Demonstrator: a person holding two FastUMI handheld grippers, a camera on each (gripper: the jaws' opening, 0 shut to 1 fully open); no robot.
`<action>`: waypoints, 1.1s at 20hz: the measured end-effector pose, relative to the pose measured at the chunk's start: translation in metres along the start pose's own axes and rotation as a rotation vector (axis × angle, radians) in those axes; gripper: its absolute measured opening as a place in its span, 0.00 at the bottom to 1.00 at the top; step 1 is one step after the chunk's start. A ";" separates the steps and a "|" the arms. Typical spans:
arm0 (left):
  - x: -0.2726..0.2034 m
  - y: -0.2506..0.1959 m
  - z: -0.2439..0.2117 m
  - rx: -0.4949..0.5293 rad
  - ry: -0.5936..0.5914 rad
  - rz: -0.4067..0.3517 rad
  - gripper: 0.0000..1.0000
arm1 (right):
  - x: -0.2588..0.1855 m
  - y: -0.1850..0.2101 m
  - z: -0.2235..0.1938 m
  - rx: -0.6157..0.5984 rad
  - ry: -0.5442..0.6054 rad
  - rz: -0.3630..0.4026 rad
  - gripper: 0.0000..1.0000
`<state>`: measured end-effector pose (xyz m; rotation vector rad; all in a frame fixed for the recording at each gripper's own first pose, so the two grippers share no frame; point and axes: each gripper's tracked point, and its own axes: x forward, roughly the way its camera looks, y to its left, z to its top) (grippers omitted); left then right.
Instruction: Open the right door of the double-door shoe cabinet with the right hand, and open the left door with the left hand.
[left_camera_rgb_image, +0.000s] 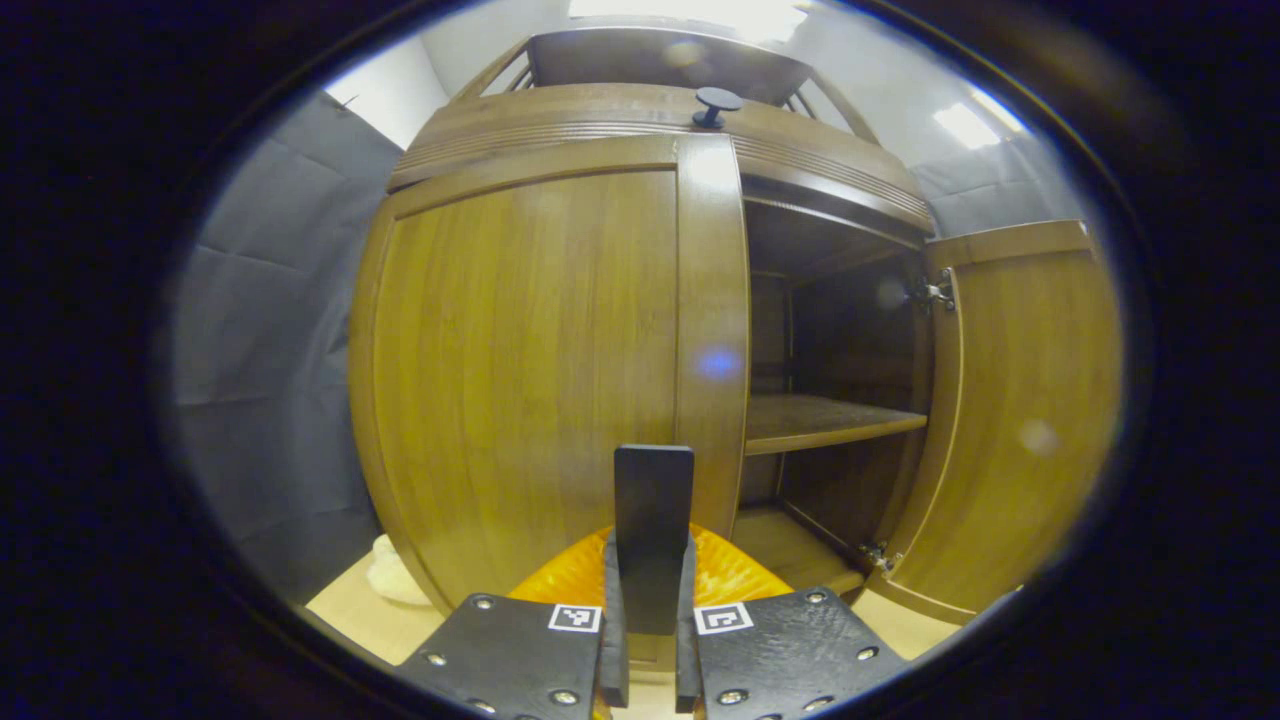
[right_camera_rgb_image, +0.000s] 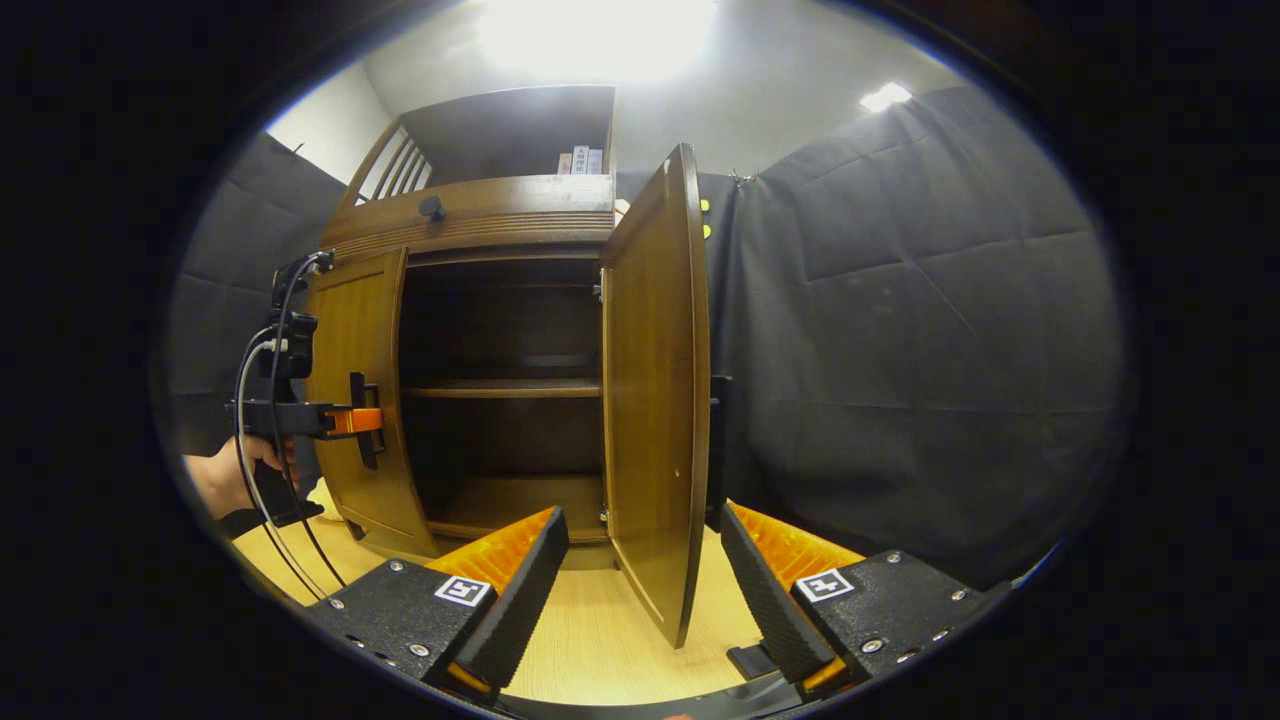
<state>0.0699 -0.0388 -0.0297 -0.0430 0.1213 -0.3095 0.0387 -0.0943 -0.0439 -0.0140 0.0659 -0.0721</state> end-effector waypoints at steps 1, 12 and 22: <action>-0.001 0.001 0.004 -0.001 0.003 0.001 0.14 | -0.001 0.001 -0.001 0.002 0.001 0.002 0.92; 0.005 0.013 0.006 -0.039 0.012 0.006 0.13 | -0.011 0.025 0.001 0.026 -0.006 0.077 0.95; 0.004 0.011 -0.004 -0.037 -0.013 0.050 0.24 | -0.015 0.048 0.006 0.022 0.000 0.162 0.95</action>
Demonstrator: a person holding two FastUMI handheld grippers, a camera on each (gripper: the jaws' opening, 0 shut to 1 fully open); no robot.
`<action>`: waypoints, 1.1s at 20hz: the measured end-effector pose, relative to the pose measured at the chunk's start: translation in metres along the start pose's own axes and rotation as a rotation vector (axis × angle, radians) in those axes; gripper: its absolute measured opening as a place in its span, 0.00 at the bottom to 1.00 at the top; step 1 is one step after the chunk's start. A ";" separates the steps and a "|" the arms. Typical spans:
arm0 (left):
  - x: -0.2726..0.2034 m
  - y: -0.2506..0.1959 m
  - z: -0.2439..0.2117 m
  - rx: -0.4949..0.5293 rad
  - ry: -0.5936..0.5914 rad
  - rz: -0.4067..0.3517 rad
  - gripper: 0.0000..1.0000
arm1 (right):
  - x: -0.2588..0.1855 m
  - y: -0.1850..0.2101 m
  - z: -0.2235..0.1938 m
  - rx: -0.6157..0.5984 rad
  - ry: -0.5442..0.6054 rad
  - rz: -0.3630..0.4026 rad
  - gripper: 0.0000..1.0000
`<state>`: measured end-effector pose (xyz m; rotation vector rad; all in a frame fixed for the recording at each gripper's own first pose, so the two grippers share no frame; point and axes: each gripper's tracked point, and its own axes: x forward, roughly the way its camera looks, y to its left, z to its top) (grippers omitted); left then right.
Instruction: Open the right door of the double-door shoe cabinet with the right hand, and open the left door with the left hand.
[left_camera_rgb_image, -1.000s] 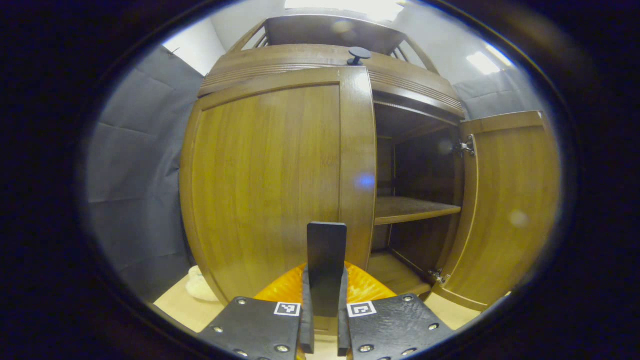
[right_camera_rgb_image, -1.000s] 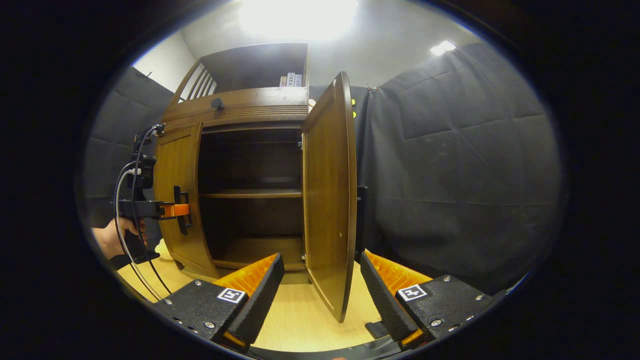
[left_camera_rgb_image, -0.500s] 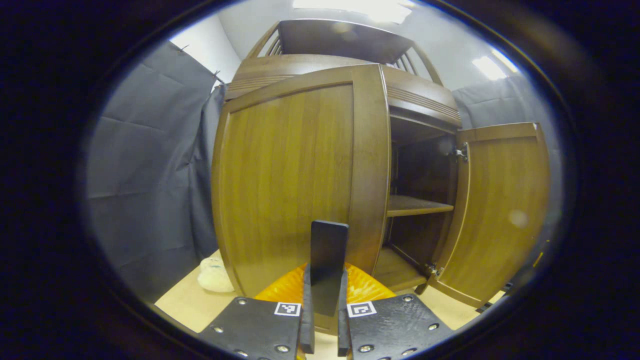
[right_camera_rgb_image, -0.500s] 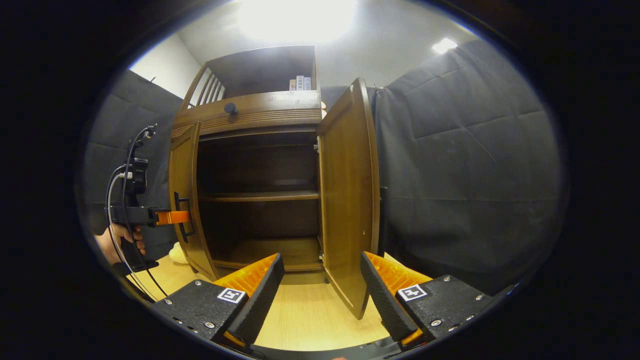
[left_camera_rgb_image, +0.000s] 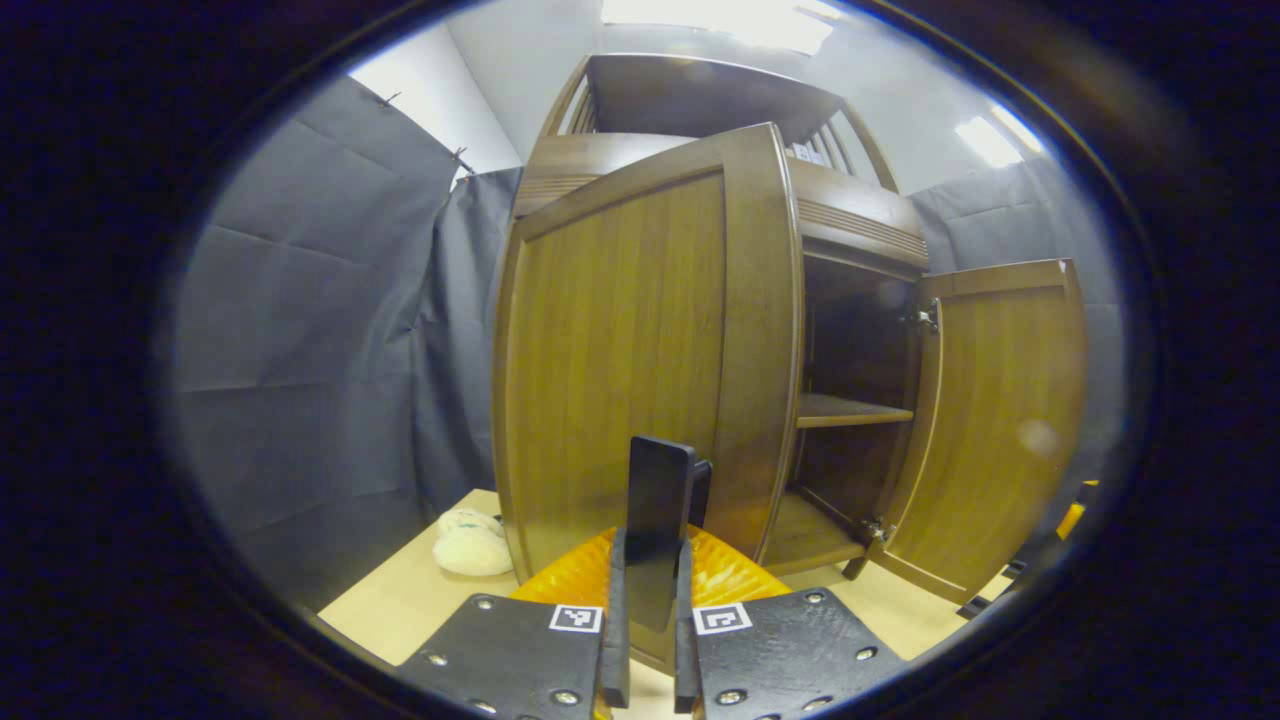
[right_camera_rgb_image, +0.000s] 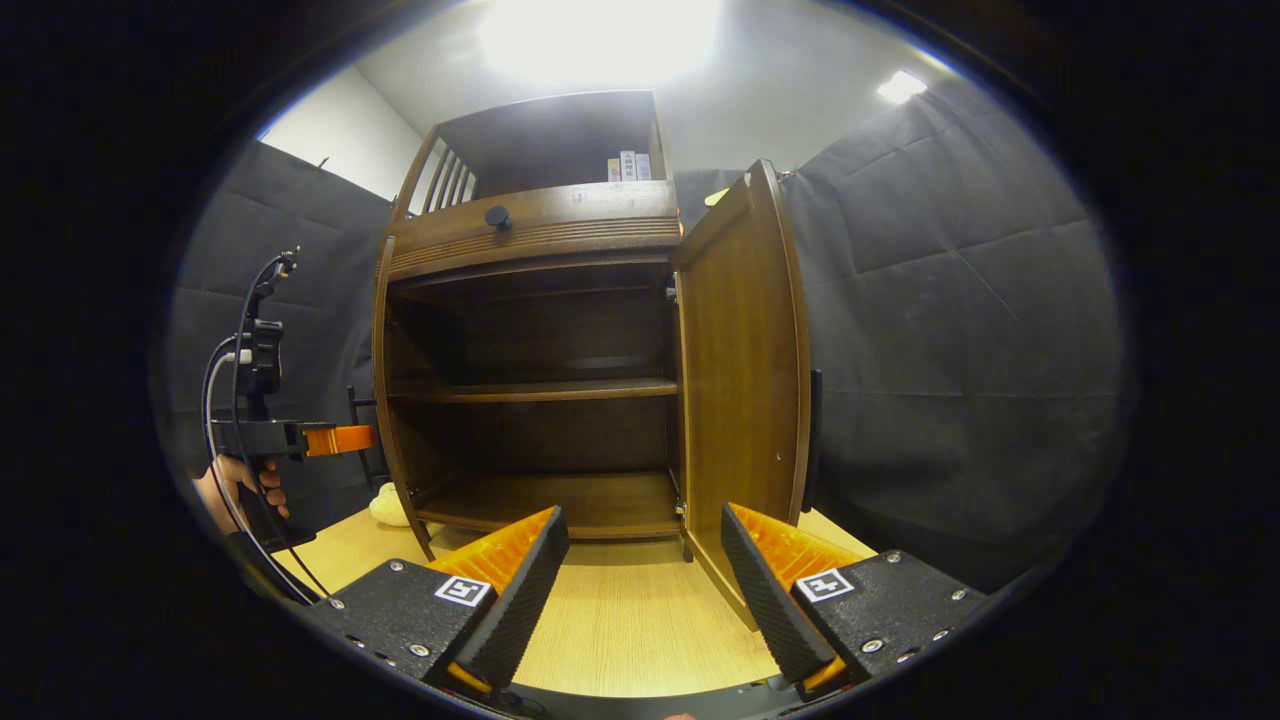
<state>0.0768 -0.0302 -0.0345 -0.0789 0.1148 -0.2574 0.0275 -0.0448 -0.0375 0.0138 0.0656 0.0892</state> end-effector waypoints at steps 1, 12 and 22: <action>0.001 -0.004 -0.002 0.001 -0.001 0.006 0.18 | 0.000 0.002 0.000 -0.004 0.000 0.006 0.95; 0.002 0.008 0.007 -0.015 -0.009 0.070 0.24 | -0.011 0.014 -0.002 0.002 0.000 0.046 0.92; -0.001 0.019 0.003 -0.062 -0.020 0.213 0.17 | -0.012 0.021 -0.004 -0.025 0.008 0.059 0.92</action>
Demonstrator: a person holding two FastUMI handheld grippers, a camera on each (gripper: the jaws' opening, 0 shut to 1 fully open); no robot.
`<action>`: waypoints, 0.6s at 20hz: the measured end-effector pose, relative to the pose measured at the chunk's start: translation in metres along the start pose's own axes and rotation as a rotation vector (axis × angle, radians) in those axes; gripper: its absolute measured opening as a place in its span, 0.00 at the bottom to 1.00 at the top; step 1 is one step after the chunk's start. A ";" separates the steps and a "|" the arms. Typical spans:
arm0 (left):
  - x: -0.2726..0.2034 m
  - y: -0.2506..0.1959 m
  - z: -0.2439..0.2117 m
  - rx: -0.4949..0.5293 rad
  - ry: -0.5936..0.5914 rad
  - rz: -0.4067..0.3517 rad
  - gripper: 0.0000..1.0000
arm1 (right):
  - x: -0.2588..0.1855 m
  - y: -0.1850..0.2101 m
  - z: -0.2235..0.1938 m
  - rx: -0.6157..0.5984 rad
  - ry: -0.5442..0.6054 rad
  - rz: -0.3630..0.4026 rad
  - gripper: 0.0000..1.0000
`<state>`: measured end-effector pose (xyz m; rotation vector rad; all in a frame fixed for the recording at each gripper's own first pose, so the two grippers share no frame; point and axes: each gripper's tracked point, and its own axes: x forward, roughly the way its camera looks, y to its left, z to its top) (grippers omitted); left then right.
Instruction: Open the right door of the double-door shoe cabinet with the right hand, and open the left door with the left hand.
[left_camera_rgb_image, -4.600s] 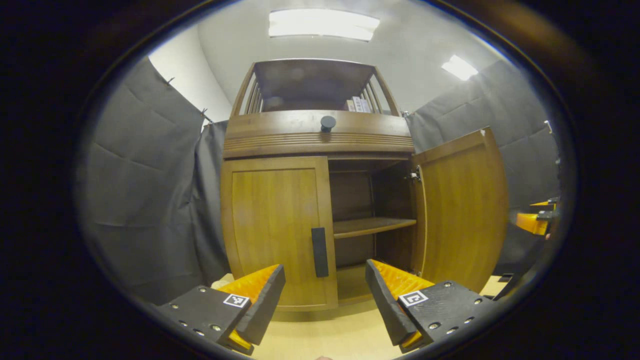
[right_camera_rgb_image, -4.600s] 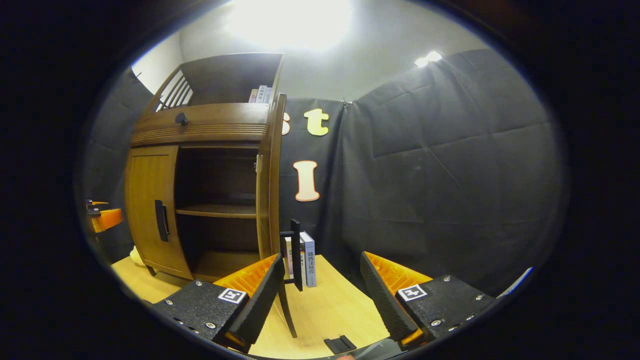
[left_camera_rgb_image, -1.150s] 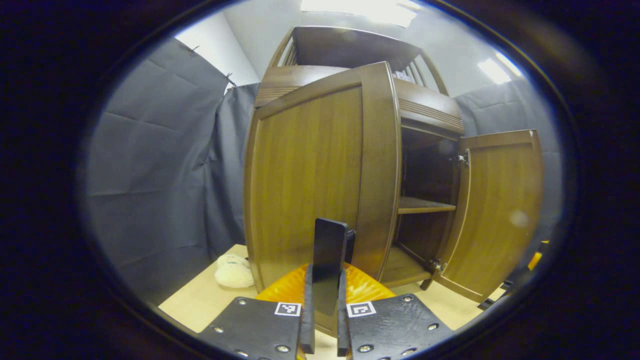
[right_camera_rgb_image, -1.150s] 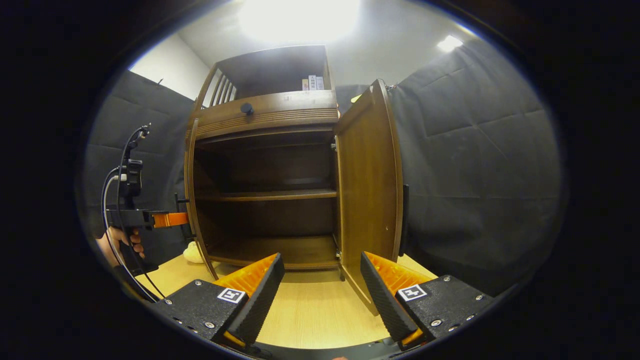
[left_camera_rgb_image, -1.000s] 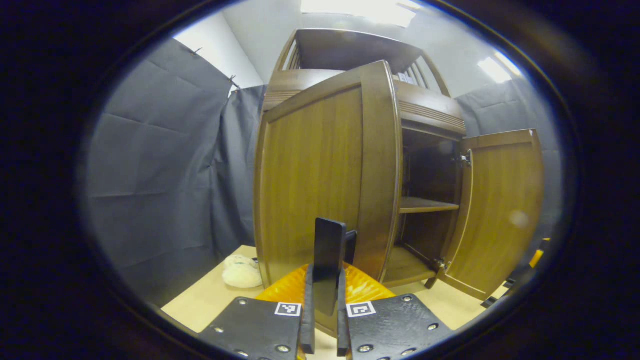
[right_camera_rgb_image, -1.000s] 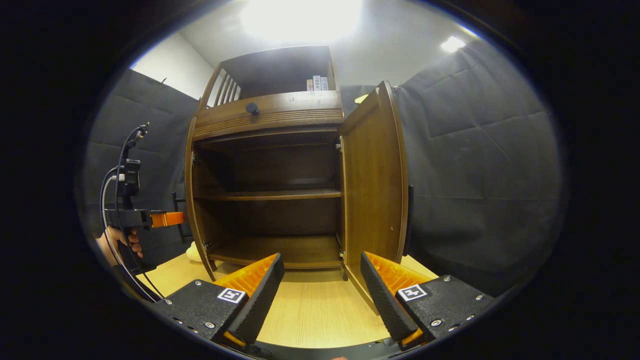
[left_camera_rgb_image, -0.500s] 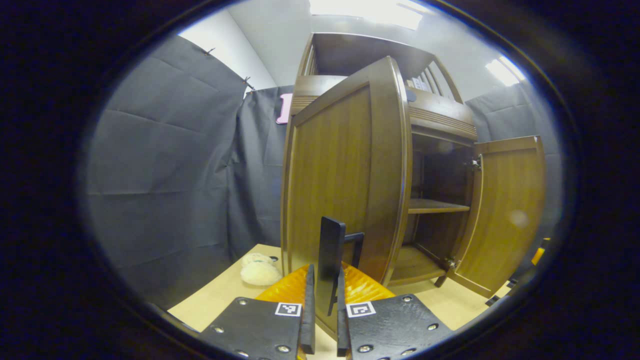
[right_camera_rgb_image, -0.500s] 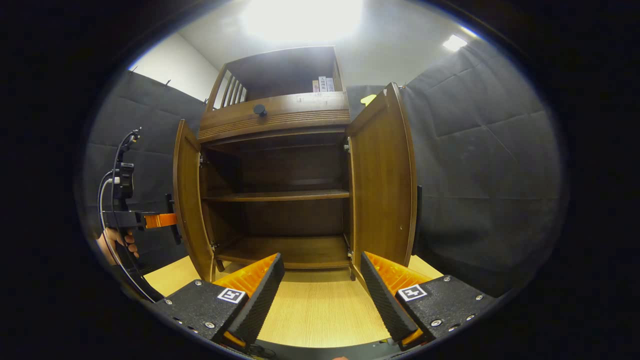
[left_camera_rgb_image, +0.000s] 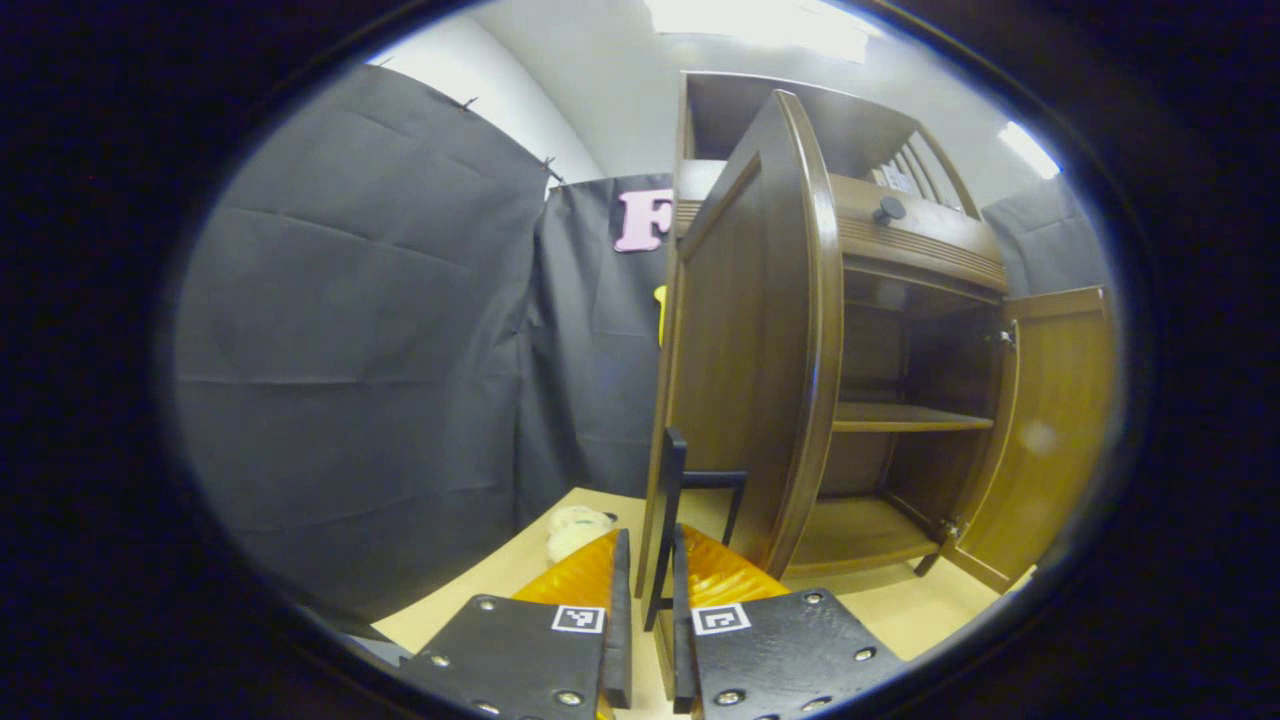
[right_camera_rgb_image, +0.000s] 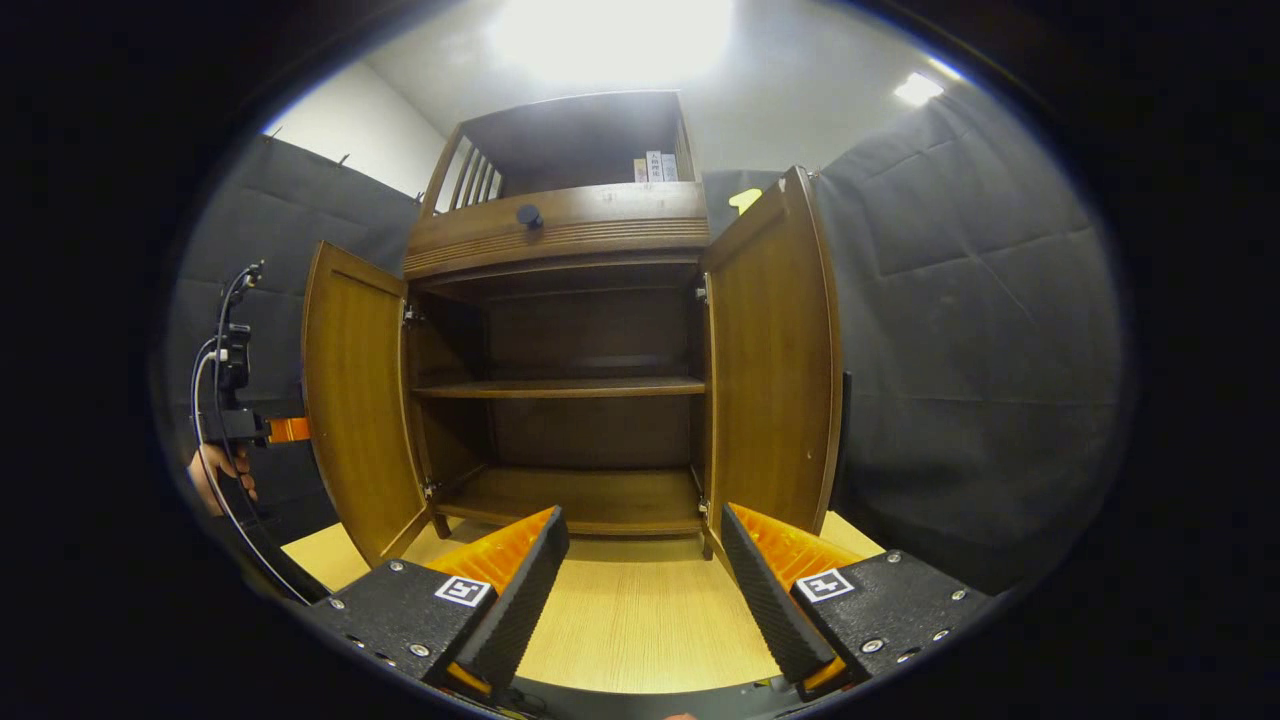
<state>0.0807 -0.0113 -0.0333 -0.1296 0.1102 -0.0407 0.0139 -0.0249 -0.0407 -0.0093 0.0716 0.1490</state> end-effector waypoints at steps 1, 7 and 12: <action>-0.001 0.002 0.000 0.004 -0.002 0.015 0.17 | 0.000 0.002 0.001 -0.006 0.002 0.004 0.95; -0.002 -0.002 -0.001 0.044 -0.032 0.066 0.17 | 0.006 0.018 0.009 -0.009 -0.016 0.038 0.95; 0.003 -0.008 -0.008 0.092 -0.055 0.134 0.18 | 0.011 0.034 0.009 -0.003 -0.017 0.069 0.95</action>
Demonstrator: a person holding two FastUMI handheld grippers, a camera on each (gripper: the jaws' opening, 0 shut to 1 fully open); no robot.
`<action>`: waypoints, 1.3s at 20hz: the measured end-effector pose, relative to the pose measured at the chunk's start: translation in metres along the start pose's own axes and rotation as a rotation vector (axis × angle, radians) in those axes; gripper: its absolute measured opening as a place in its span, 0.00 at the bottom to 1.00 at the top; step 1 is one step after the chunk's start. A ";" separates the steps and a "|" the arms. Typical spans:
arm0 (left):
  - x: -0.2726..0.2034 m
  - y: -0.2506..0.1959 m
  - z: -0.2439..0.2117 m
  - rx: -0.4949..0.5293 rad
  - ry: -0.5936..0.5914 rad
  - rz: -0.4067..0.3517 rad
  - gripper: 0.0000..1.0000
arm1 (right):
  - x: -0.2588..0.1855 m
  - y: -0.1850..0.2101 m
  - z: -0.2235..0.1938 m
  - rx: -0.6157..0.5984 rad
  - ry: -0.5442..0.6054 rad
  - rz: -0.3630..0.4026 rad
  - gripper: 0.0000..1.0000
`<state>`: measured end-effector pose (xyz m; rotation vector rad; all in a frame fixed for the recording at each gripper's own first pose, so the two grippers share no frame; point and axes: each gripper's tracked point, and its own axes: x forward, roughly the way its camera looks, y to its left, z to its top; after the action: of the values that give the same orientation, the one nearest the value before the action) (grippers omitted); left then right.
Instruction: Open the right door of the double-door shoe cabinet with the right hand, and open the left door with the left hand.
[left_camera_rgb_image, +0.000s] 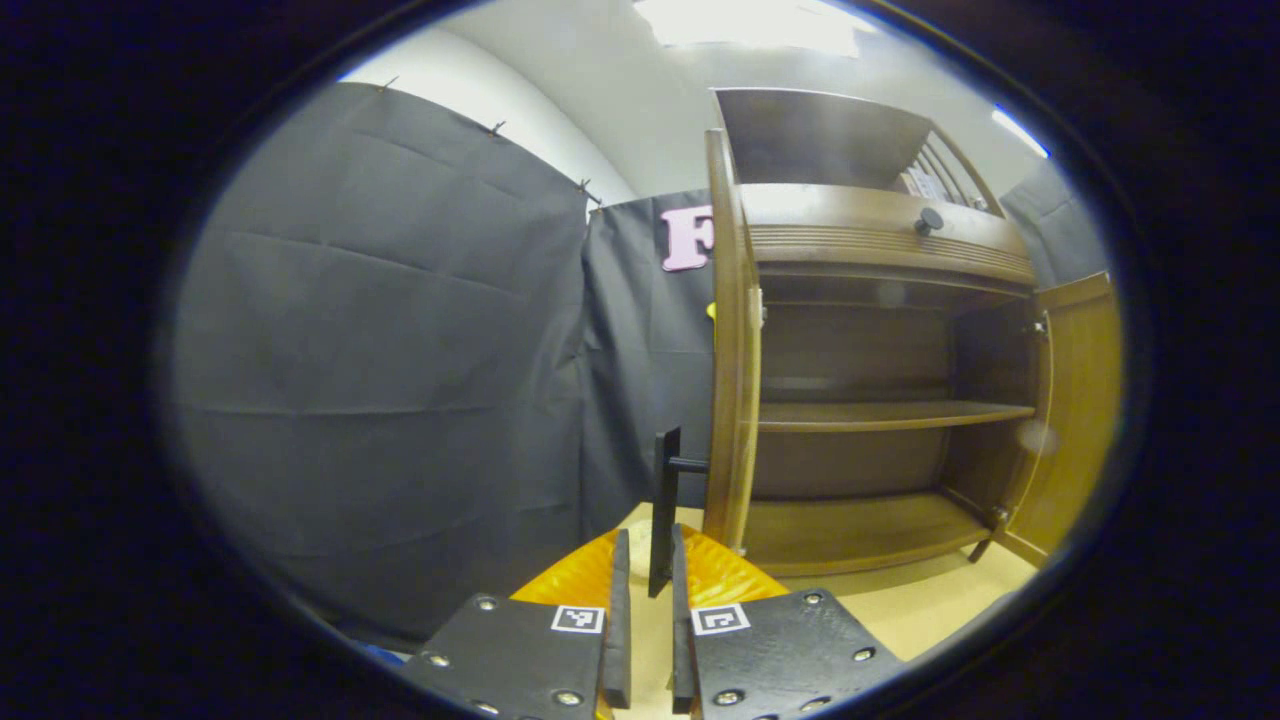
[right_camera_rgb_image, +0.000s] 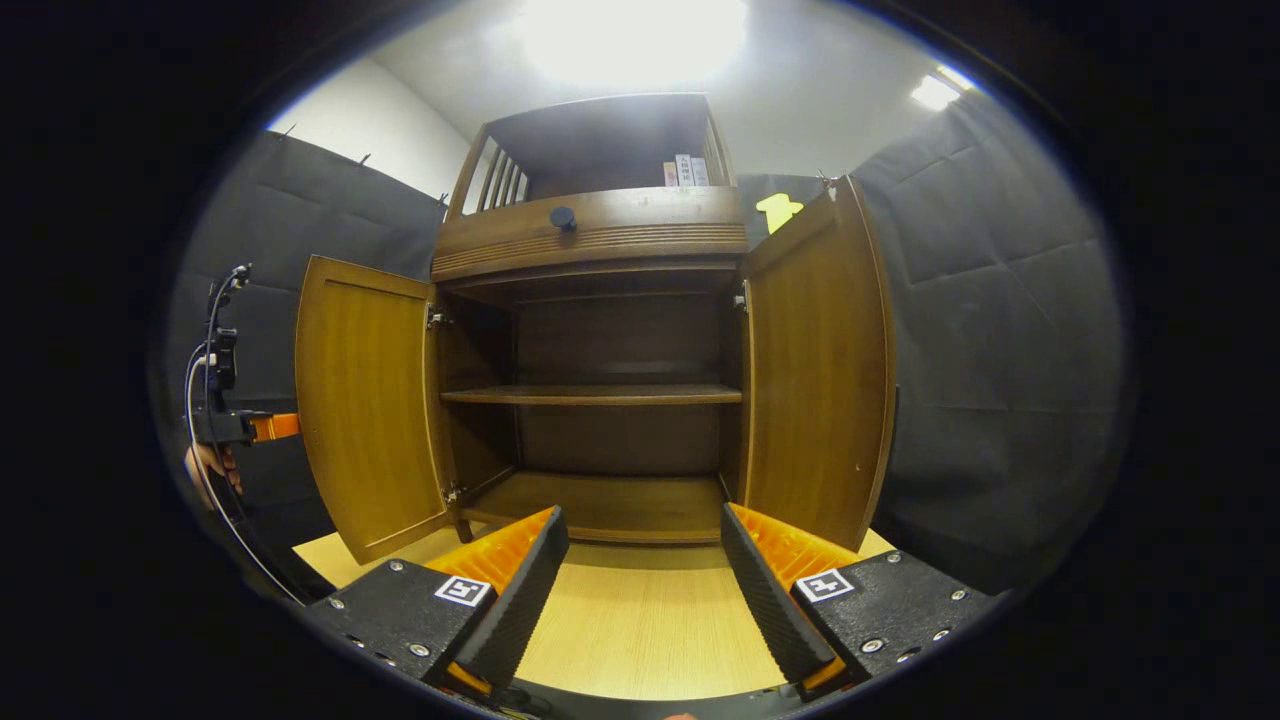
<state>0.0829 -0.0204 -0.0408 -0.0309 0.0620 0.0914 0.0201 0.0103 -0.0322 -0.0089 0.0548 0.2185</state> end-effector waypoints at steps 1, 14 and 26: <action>0.000 -0.008 0.002 -0.007 -0.005 -0.016 0.15 | 0.000 0.003 0.000 0.003 0.001 0.007 0.95; -0.071 -0.083 0.054 -0.035 -0.074 -0.248 0.23 | -0.010 -0.004 0.031 0.016 -0.061 -0.036 0.95; -0.121 -0.134 0.031 -0.061 -0.080 -0.311 0.11 | -0.018 -0.009 0.025 0.039 -0.070 -0.065 0.95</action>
<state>-0.0233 -0.1636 0.0020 -0.0975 -0.0258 -0.2159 0.0061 -0.0016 -0.0065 0.0356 -0.0107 0.1525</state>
